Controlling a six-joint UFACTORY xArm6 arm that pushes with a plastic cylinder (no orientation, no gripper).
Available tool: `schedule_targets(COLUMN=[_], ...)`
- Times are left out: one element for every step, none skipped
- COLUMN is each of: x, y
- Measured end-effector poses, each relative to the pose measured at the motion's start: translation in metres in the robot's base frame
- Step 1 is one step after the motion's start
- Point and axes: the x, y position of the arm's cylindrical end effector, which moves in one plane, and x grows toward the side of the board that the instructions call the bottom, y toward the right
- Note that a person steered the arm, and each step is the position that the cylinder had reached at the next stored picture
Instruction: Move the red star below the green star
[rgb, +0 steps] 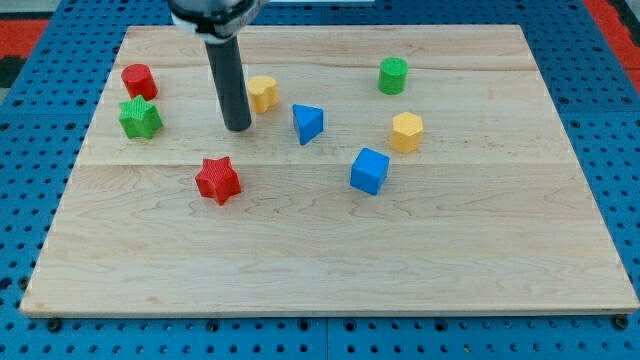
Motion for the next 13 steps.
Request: schedule_targets(x=[0.034,0.060,0.062,0.062,0.067,0.087,0.104,0.099,0.075,0.056,0.067,0.047,0.036], y=[0.040,0.046,0.044,0.012,-0.014,0.006,0.019,-0.028,-0.062,-0.090,-0.060,-0.078,-0.098])
